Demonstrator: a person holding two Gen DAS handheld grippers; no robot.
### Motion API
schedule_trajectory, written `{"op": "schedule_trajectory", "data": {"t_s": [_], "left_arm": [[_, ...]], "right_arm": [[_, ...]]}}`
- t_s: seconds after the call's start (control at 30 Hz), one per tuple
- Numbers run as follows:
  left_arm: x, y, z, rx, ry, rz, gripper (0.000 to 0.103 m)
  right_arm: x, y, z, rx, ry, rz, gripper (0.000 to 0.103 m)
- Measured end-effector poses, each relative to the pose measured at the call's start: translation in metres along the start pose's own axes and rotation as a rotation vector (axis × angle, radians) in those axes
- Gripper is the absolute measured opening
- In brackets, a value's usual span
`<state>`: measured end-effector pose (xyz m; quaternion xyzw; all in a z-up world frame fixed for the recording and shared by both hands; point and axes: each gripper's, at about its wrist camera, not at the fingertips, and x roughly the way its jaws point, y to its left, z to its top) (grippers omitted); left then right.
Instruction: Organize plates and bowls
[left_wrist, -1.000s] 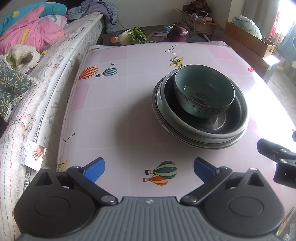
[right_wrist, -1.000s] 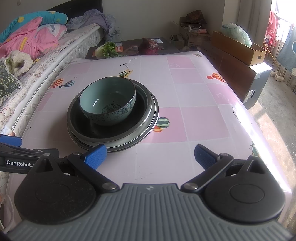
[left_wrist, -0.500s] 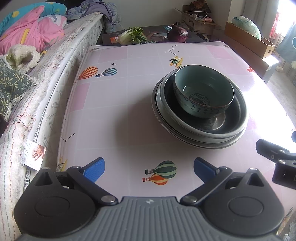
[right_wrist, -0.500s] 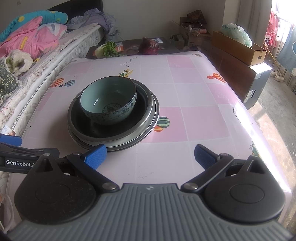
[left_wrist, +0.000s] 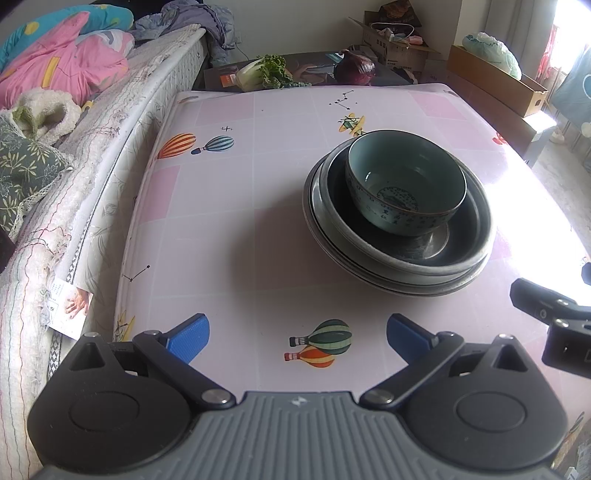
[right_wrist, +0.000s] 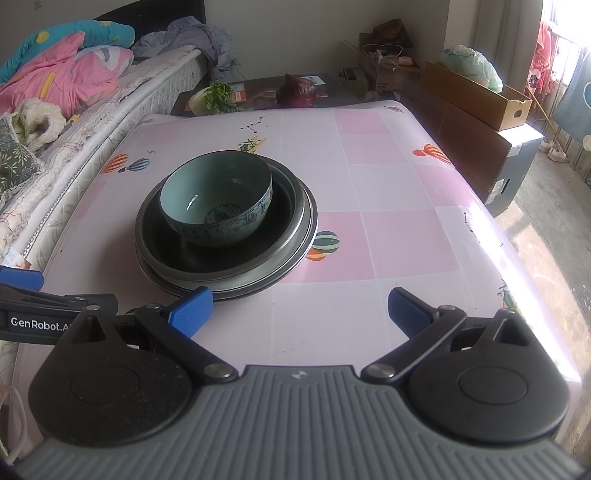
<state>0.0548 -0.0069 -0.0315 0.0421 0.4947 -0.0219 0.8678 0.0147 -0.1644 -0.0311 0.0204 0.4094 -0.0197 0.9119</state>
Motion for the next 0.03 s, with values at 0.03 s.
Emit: {"op": "schedule_trajectory", "data": {"t_s": [0.03], "left_arm": [[0.0000,-0.0006,0.0000,0.001,-0.001,0.001,0.103]], "right_arm": [[0.0000,0.0001,0.0003,0.000,0.000,0.001,0.102]]}}
